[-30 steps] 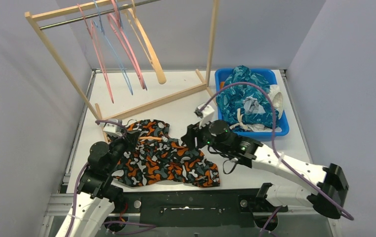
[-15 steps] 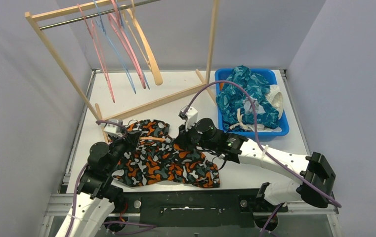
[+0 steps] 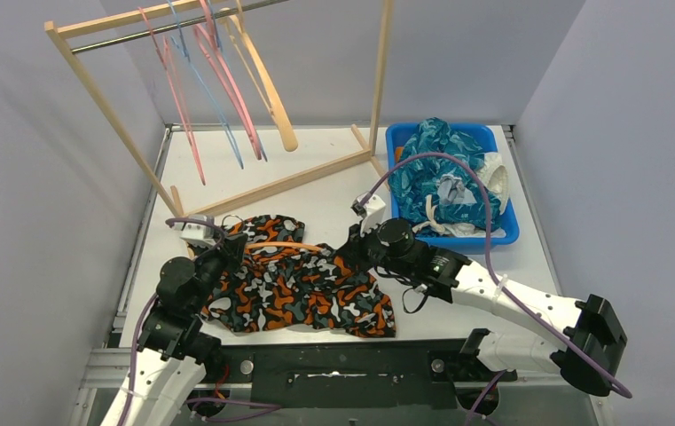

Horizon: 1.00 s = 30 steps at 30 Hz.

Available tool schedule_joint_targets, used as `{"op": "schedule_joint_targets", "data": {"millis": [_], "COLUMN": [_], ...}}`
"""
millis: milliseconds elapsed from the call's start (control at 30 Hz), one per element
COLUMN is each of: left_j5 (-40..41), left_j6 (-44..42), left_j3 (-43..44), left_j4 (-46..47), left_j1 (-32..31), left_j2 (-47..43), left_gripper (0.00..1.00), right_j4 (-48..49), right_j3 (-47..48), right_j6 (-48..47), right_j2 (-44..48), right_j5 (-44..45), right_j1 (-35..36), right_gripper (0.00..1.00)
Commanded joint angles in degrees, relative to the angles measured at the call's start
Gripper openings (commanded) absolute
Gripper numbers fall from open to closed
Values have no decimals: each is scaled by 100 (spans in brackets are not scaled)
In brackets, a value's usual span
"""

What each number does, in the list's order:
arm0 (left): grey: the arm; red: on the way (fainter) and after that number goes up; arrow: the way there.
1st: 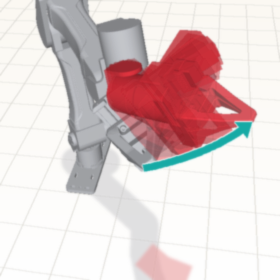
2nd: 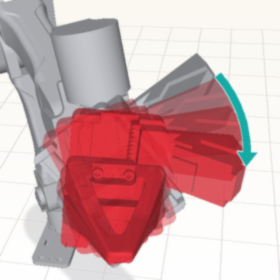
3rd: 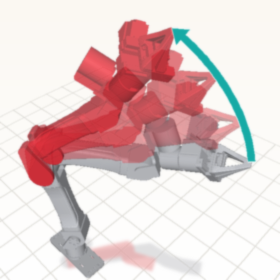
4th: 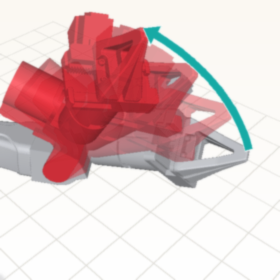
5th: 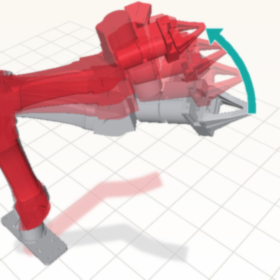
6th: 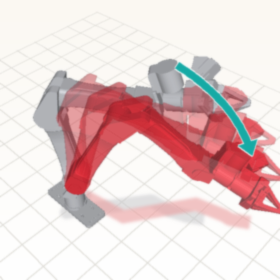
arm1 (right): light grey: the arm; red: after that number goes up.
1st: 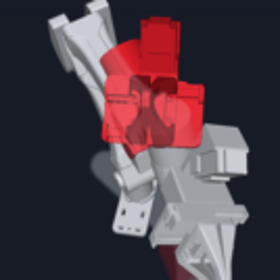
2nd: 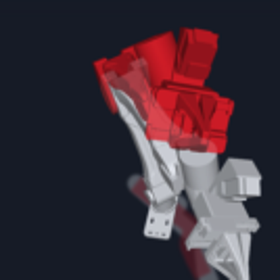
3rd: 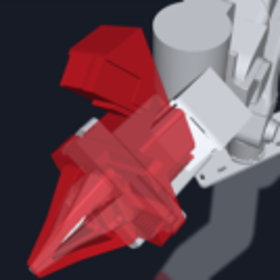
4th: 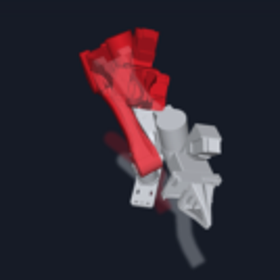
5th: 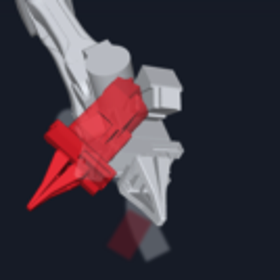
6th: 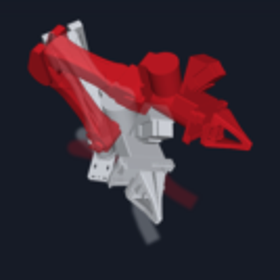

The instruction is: Remove the shorts from the hanger

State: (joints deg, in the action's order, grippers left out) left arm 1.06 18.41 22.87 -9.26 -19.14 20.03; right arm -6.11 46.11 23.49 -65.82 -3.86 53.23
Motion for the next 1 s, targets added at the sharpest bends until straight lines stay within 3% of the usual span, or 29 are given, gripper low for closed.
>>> {"op": "schedule_joint_targets", "data": {"millis": [0,333,667,967], "left_j5": [790,610,1265,1146], "left_j6": [-107,-75,30,17], "left_j3": [274,210,272,281], "left_j4": [53,200,-97,-64], "left_j1": [31,33,34,42], "left_j2": [-254,-493,-814,-739], "left_gripper": [0,0,0,0], "right_j4": [-330,1186,1487,2107], "right_j3": [-297,-985,-1594,-1506], "right_j6": [33,421,615,819], "right_j2": [130,-236,-440,-880], "right_j5": [497,-38,635,-102], "right_j1": [-102,-103,-254,-280], "right_gripper": [0,0,0,0]}}
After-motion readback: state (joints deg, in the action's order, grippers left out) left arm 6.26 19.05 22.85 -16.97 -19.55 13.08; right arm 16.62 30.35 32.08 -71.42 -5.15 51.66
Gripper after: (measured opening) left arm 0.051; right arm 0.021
